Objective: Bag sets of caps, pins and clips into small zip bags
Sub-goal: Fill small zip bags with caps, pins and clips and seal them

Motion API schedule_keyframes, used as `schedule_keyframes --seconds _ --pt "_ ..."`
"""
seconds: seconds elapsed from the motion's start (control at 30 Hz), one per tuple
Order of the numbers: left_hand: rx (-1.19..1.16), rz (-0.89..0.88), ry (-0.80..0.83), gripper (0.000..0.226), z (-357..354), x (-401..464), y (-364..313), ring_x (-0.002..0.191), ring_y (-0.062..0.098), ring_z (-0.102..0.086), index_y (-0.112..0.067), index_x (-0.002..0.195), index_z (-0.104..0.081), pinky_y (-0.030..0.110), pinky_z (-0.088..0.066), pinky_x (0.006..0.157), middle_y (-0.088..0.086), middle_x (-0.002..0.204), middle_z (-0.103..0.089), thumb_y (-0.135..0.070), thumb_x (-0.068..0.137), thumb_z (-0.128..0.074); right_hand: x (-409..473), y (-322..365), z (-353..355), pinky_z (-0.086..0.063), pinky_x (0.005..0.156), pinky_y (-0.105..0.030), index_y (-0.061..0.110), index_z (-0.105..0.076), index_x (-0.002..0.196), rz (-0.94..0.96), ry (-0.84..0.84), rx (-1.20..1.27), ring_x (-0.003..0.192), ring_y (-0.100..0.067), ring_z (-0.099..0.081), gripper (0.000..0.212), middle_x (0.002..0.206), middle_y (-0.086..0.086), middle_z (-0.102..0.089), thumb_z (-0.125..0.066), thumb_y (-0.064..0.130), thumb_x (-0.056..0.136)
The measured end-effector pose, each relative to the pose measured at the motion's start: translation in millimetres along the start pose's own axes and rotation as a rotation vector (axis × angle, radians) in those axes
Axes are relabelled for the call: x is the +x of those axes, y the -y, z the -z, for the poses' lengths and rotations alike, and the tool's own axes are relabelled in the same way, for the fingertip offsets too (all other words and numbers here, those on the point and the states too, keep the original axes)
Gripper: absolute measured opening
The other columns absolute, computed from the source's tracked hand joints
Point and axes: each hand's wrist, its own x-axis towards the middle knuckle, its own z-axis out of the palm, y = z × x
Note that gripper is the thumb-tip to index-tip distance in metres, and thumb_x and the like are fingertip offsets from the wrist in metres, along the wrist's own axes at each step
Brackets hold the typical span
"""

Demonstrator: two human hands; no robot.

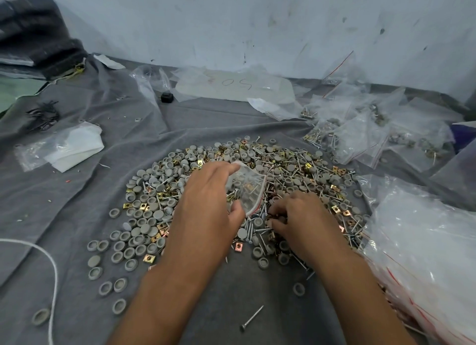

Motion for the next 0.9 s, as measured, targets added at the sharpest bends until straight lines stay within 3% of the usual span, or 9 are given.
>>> schedule_keyframes --seconds 0.1,0.27,0.53,0.67,0.8,0.9 --pt "0.001 0.001 0.006 0.057 -0.8 0.4 0.4 0.103 0.004 -0.045 -0.023 0.137 -0.052 0.018 -0.033 0.096 -0.013 0.124 -0.052 -0.017 0.084 -0.071 -0.9 0.2 -1.1 -0.049 0.088 -0.036 0.037 -0.063 0.099 0.035 0.006 0.037 0.108 -0.015 -0.047 0.005 0.106 0.012 -0.054 -0.066 0.039 0.095" --pt "-0.001 0.006 0.009 0.059 -0.6 0.5 0.3 0.101 0.004 -0.045 -0.025 0.138 -0.051 0.019 -0.035 0.095 -0.015 0.123 -0.05 -0.018 0.083 -0.071 -1.5 1.2 -1.6 -0.04 0.073 -0.031 0.037 -0.057 0.093 0.099 0.023 0.051 0.101 -0.011 -0.044 0.01 0.093 0.019 -0.049 -0.067 0.035 0.095" --pt "-0.018 0.007 0.016 0.058 0.9 -0.3 -1.6 0.101 0.004 -0.044 -0.024 0.139 -0.052 0.021 -0.038 0.096 -0.015 0.123 -0.049 -0.018 0.084 -0.07 2.8 -5.3 -3.3 -0.051 0.07 -0.026 0.034 -0.055 0.085 0.135 0.021 0.18 0.081 -0.002 -0.052 0.02 0.087 0.018 -0.053 -0.073 0.026 0.09" --pt "-0.025 0.003 0.012 0.058 2.3 -0.1 -2.4 0.102 0.005 -0.046 -0.023 0.138 -0.052 0.025 -0.042 0.098 -0.014 0.123 -0.05 -0.017 0.084 -0.071 0.5 -11.6 4.0 -0.053 0.065 -0.016 0.034 -0.061 0.085 0.104 0.003 0.537 0.079 0.0 -0.066 0.019 0.086 0.01 -0.069 -0.076 0.023 0.09" --pt "-0.026 -0.003 0.012 0.057 2.3 -0.1 -3.0 0.104 0.008 -0.048 -0.021 0.136 -0.054 0.029 -0.044 0.098 -0.012 0.124 -0.052 -0.015 0.083 -0.072 -5.0 -4.9 22.9 -0.059 0.069 -0.027 0.021 -0.066 0.089 0.213 -0.163 1.021 0.078 -0.013 -0.073 0.015 0.088 0.001 -0.075 -0.08 0.021 0.084" --pt "-0.024 -0.013 0.005 0.057 0.7 0.3 -3.6 0.107 0.007 -0.048 -0.022 0.135 -0.054 0.026 -0.043 0.099 -0.012 0.124 -0.052 -0.015 0.082 -0.074 -8.6 9.6 23.7 -0.06 0.074 -0.027 0.019 -0.067 0.091 0.316 -0.31 1.138 0.087 -0.019 -0.074 0.015 0.096 -0.001 -0.075 -0.079 0.012 0.086"
